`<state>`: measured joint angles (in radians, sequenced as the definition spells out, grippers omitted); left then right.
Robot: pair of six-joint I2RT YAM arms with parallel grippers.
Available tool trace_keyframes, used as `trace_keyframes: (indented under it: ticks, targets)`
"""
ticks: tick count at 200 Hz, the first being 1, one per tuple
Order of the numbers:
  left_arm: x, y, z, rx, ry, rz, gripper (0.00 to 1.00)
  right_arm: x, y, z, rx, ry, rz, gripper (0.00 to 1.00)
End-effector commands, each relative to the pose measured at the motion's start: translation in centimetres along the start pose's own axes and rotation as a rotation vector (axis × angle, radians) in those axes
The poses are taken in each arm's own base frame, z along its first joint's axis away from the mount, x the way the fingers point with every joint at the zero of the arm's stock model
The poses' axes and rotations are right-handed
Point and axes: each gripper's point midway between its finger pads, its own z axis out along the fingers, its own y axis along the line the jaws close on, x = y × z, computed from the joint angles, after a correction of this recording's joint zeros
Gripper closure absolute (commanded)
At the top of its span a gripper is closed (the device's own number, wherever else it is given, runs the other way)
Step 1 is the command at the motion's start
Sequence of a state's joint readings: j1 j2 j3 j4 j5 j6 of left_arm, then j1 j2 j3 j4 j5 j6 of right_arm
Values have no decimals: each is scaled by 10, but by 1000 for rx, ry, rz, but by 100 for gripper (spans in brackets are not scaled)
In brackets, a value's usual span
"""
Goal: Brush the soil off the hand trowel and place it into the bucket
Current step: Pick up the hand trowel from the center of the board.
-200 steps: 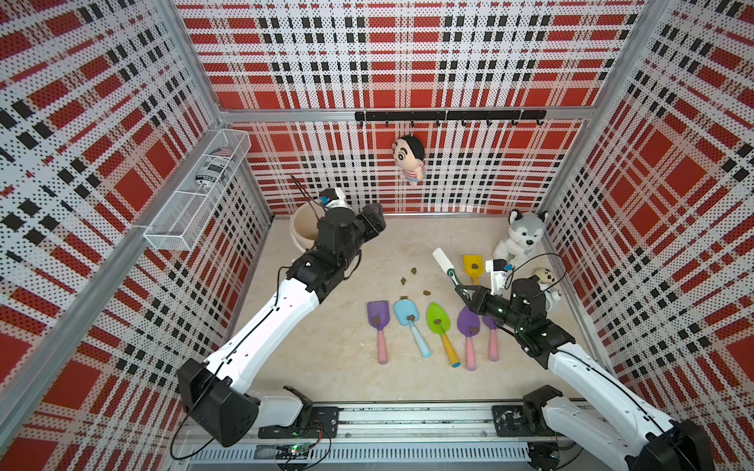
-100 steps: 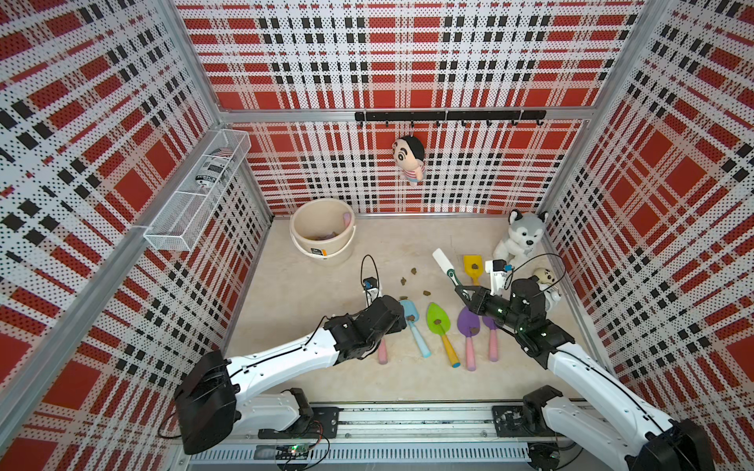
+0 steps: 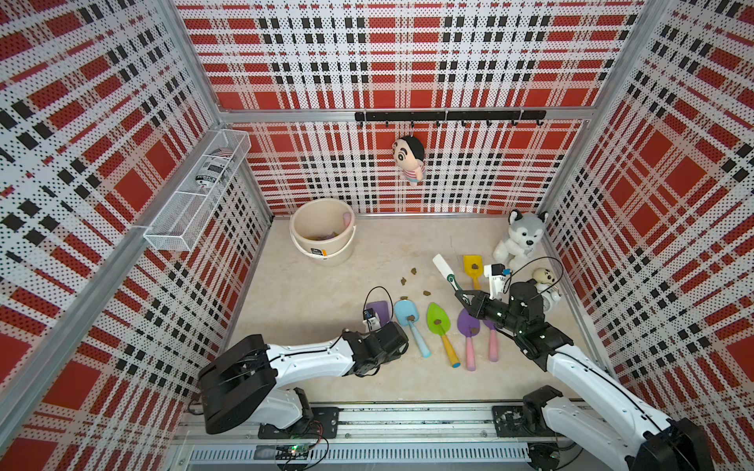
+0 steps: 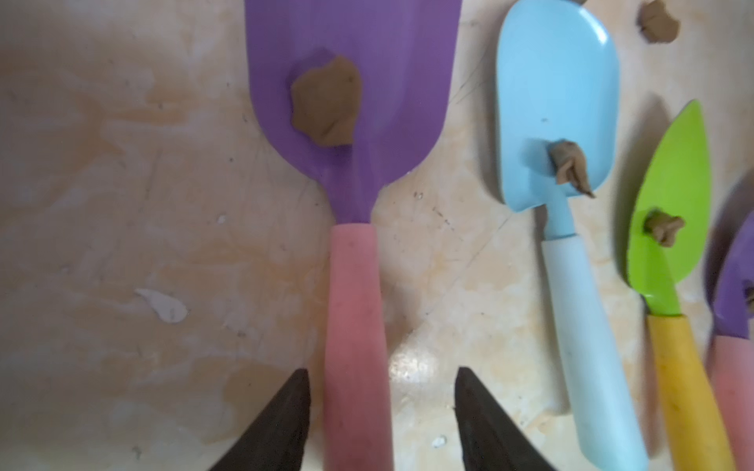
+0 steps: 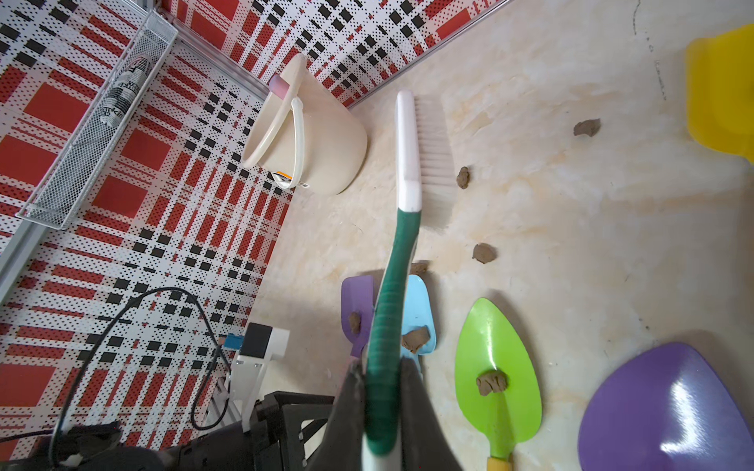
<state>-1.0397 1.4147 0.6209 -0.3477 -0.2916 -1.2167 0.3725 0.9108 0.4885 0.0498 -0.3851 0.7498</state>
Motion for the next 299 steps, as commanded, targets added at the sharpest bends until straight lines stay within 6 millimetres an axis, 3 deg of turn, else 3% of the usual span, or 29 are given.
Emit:
trace_keyframes:
  ticks: [1, 40, 65, 104, 133, 150, 192, 211, 263, 299]
  targets:
    - [7, 7, 6, -42, 22, -5, 42, -5, 4, -3, -9, -25, -34, 100]
    - [8, 12, 11, -91, 22, 25, 55, -7, 3, 0, -5, -22, -36, 100]
    - [6, 15, 9, -123, 20, 53, 56, -7, 3, 2, -7, -20, -30, 100]
    - [1, 22, 5, -183, 7, 105, 72, -10, 5, 3, -12, -26, -28, 100]
    - [-2, 20, 2, -197, 4, 142, 74, -10, 6, 2, -16, -27, -25, 100]
    - [-7, 16, -1, -186, 10, 156, 84, -10, 5, 1, -15, -34, -20, 100]
    - [-44, 4, -23, -114, -31, 173, 92, -12, 13, -1, -48, -32, -18, 100]
    - [-64, -1, -35, -59, -36, 204, 100, -11, 21, -1, -82, -16, -19, 100]
    - [-110, -32, -74, 141, -81, 407, 100, 3, 70, -5, -313, 82, -68, 100]
    - [-130, -32, -83, 57, -132, 534, 100, 21, 94, 2, -369, 158, -136, 100]
